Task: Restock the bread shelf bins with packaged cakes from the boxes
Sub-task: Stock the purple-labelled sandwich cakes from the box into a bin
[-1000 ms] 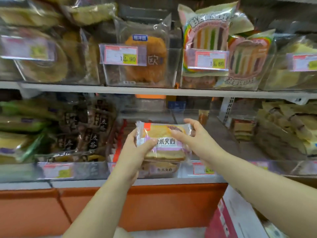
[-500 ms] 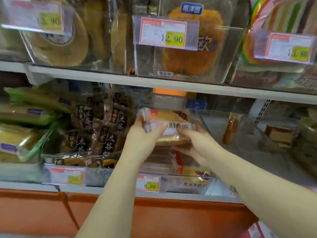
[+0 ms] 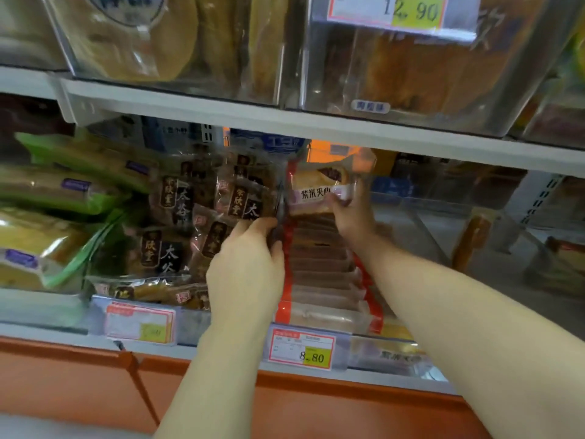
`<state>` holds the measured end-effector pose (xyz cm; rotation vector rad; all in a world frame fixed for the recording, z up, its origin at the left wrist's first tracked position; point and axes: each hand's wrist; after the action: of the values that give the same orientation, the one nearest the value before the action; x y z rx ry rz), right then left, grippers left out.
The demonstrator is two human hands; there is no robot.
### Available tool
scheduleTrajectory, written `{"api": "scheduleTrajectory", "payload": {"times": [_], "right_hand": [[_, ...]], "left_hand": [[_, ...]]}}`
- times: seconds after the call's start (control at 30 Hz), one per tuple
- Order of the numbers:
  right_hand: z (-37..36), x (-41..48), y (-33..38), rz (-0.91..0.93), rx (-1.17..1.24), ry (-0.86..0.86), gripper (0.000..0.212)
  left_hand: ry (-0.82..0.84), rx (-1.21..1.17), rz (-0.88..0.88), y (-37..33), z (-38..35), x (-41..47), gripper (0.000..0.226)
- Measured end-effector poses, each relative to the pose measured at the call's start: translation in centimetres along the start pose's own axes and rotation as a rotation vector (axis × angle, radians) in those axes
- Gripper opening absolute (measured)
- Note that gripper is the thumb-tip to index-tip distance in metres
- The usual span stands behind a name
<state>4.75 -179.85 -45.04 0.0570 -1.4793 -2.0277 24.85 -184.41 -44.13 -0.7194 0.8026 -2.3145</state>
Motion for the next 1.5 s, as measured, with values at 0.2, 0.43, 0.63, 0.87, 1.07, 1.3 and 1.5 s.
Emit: {"api": "scheduleTrajectory", "payload": {"times": [0.2, 0.43, 0.63, 0.87, 1.07, 1.3, 1.5], "right_hand": [[0.8, 1.7, -2.6, -0.116, -0.27, 0.159, 0.073], [0.1, 2.1, -2.5, -0.158, -0.403, 0.198, 0.063], [0.6, 2.0, -2.2, -0.182, -0.416, 0.193, 0.054], [0.3, 1.5, -1.7, -0.164, -0.381, 0.317, 0.062], [2.8, -1.4, 0.7, -0.167, -0.5, 0.365, 0.083], [9.2, -10.6, 4.3, 0.019, -0.606, 0.447, 0.063], [17.5, -18.3, 5.7, 0.101, -0.725, 0.441, 0.052]], "left_hand": [[0.068, 0.049, 0.023, 0.8, -1.2, 1.0, 0.032], [0.074, 0.062, 0.05, 0.4, -1.8, 0.6, 0.033], [0.065, 0.05, 0.05, 0.4, -1.8, 0.7, 0.032], [0.074, 0.037, 0.066, 0.4, -1.7, 0.8, 0.032], [0.034, 0.084, 0.031, 0.0, -1.9, 0.5, 0.032], [-0.089, 0.144, -0.167, -3.8, -2.9, -2.4, 0.027], [-0.02, 0.042, -0.344, -10.5, -6.8, -8.0, 0.022]]}}
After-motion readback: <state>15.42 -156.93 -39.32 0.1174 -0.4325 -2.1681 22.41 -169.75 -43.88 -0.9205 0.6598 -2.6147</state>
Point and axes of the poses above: each hand's wrist, its own x-axis towards the middle knuckle, its own z-axis out of the back of the hand, y = z × x, and after that the axes turned 10 degrees about y, right-handed
